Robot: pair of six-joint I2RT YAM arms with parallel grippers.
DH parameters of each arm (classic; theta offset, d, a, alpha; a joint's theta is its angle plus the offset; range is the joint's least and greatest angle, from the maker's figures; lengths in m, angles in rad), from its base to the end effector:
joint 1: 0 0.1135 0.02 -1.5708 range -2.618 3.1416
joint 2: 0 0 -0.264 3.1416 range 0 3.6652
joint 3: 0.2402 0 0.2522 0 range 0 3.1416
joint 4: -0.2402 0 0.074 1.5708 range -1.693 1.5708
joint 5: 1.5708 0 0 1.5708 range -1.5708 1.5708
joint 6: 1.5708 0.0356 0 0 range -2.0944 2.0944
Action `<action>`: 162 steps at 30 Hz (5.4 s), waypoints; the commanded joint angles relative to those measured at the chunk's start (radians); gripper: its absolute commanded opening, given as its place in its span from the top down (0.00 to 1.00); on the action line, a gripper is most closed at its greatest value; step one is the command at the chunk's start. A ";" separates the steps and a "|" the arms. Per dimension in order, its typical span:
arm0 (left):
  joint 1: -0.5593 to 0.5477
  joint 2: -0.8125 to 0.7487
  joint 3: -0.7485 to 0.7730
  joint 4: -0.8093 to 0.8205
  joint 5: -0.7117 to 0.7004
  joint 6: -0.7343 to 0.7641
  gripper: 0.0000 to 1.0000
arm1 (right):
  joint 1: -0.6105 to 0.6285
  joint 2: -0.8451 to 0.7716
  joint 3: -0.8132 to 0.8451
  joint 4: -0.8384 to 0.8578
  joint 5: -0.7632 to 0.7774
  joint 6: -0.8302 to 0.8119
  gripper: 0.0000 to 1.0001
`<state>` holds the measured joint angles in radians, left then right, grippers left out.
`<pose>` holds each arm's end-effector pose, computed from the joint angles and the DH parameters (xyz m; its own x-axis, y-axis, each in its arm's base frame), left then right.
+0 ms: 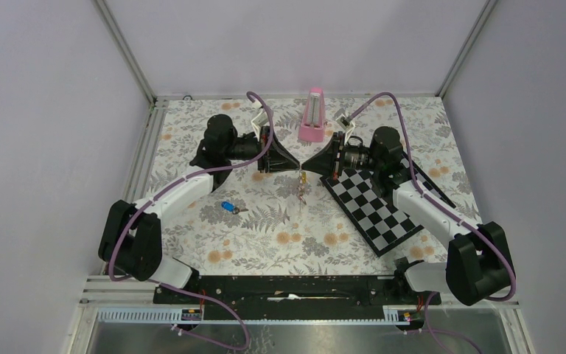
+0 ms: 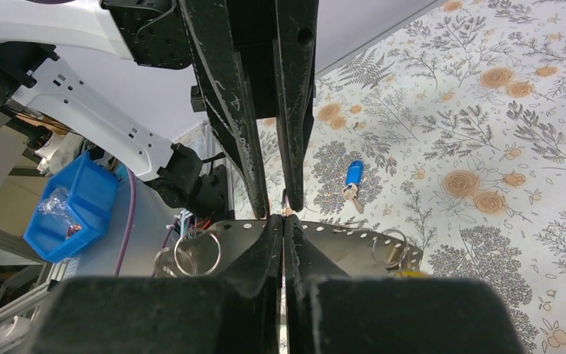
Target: Put the keys on the keyring
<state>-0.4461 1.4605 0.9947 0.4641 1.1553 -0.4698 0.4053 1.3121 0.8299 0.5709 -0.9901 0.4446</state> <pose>0.2792 -0.1697 0.3193 -0.4539 0.0145 -0.8910 0.8905 -0.0270 -0.4541 0.2552 0.1419 0.3166 -0.3487 0.1072 -0.9311 -0.9212 0.1437 0.3615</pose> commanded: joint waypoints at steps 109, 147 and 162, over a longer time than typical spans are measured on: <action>0.322 0.033 0.458 -0.682 -0.553 0.448 1.00 | 0.504 0.625 0.742 -1.015 0.411 -1.045 0.09; 0.354 0.000 0.446 -0.817 -0.422 0.561 1.00 | 0.581 1.237 1.465 -1.388 0.486 -1.426 0.51; 0.354 -0.012 0.419 -0.821 -0.416 0.576 1.00 | 0.597 1.251 1.503 -1.424 0.469 -1.444 0.61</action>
<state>-0.0933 1.5043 1.4128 -0.4103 0.7017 0.0891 0.9894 2.5546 2.2898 -0.8120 -0.4953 -0.9779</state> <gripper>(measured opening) 0.009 0.404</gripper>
